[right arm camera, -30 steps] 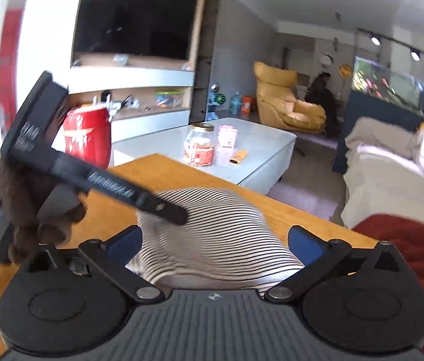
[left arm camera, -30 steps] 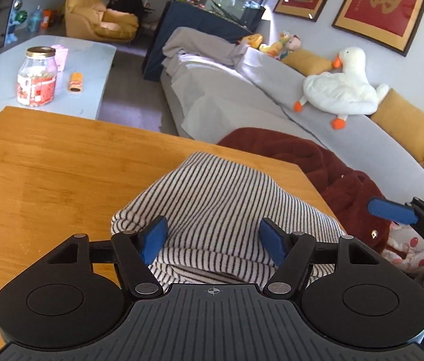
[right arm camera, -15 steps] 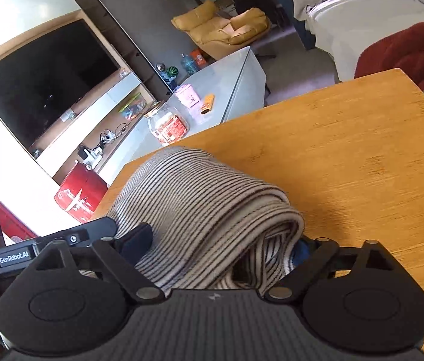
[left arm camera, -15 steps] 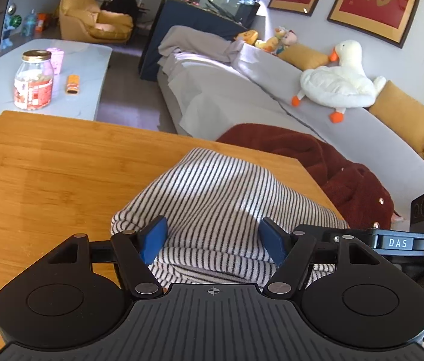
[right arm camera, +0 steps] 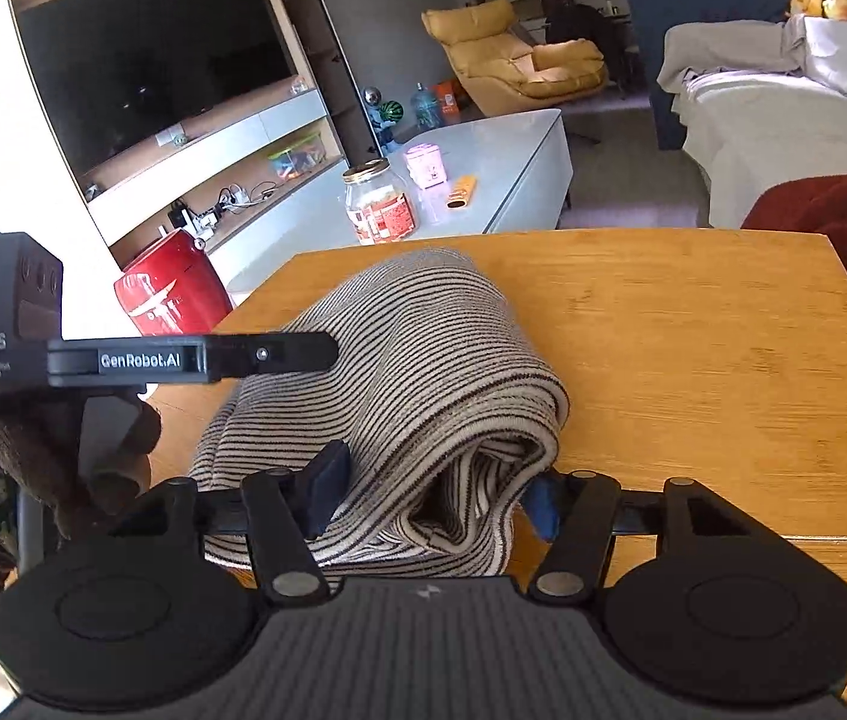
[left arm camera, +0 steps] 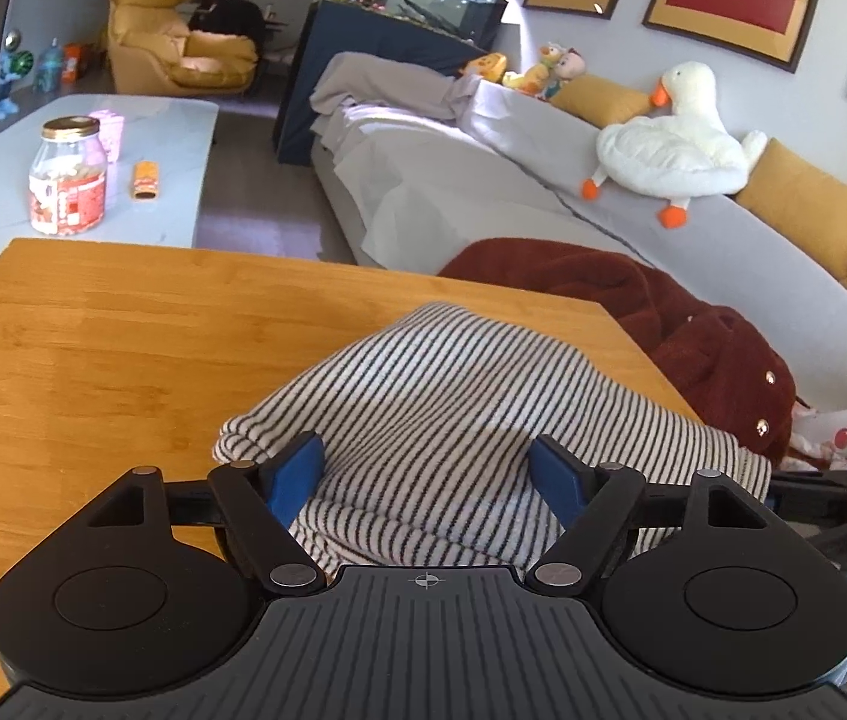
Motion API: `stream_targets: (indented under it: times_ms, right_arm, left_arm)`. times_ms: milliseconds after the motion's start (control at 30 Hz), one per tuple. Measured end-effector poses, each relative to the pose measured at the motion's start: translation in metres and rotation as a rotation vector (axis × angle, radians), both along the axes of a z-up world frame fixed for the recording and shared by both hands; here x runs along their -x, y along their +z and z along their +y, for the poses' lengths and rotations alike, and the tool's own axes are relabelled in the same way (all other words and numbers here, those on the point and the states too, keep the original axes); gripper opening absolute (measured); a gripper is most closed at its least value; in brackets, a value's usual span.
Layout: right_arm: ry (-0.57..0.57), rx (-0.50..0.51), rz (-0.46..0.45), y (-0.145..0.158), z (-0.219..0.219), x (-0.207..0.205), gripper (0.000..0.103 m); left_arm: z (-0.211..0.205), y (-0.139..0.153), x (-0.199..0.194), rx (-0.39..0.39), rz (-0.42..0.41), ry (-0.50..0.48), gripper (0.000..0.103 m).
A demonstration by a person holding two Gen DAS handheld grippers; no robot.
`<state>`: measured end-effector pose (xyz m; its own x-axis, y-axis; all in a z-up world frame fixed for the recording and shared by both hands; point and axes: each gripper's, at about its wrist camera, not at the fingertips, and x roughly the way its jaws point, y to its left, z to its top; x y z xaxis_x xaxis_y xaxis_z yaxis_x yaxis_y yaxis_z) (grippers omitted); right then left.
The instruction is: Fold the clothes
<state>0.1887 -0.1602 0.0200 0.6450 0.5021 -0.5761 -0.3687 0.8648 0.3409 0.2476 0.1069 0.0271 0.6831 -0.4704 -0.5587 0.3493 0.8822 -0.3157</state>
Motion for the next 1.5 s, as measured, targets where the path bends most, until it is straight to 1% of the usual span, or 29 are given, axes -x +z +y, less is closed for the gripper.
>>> stream_targets:
  times_ms: [33, 100, 133, 167, 200, 267, 500, 600, 733, 833, 1000, 1133, 1267, 1500]
  right_arm:
    - [-0.008, -0.017, 0.006, 0.003, -0.003, -0.002, 0.066]
    - [-0.013, -0.032, 0.003, 0.005, -0.005, -0.013, 0.077]
    - [-0.015, -0.040, 0.002, 0.007, -0.006, -0.018, 0.087]
    - [-0.017, -0.047, 0.001, 0.008, -0.007, -0.023, 0.091]
    - [-0.020, -0.055, 0.000, 0.009, -0.008, -0.029, 0.093]
    - [-0.025, -0.070, -0.002, 0.012, -0.010, -0.039, 0.103]
    - [-0.041, -0.121, -0.006, 0.020, -0.017, -0.076, 0.103]
    - [-0.025, -0.109, 0.041, 0.004, -0.009, -0.083, 0.100]
    - [-0.010, -0.119, 0.098, -0.013, -0.004, -0.086, 0.099]
    - [0.000, -0.105, 0.124, -0.024, -0.001, -0.083, 0.099]
    - [0.004, -0.138, 0.154, -0.032, -0.003, -0.078, 0.099]
    - [0.020, -0.141, 0.157, -0.030, 0.001, -0.071, 0.093]
    - [0.048, -0.086, 0.118, -0.021, 0.015, -0.054, 0.092]
    - [0.037, -0.014, 0.106, -0.011, 0.038, -0.029, 0.092]
  left_arm:
    - [0.001, 0.000, 0.000, 0.003, 0.002, 0.001, 0.081]
    - [0.002, 0.000, 0.001, 0.009, 0.004, 0.001, 0.081]
    - [0.002, 0.000, 0.001, 0.012, 0.005, -0.001, 0.081]
    - [0.001, 0.000, 0.001, 0.004, 0.000, -0.006, 0.081]
    - [0.000, -0.001, 0.002, -0.003, -0.005, -0.010, 0.081]
    - [-0.003, 0.000, 0.002, -0.012, -0.007, -0.009, 0.081]
    - [-0.004, 0.000, 0.002, -0.015, -0.003, -0.010, 0.082]
    - [-0.003, 0.000, 0.002, -0.014, -0.003, -0.011, 0.082]
    - [-0.002, -0.001, 0.001, -0.010, -0.003, -0.015, 0.082]
    - [-0.001, -0.001, 0.001, -0.008, -0.004, -0.017, 0.082]
    - [0.000, -0.002, 0.002, -0.009, -0.006, -0.016, 0.082]
    - [0.003, -0.002, 0.001, -0.003, -0.003, -0.020, 0.082]
    - [0.008, -0.001, -0.002, 0.007, 0.007, -0.015, 0.083]
    - [0.019, 0.003, -0.003, 0.018, 0.016, 0.017, 0.084]
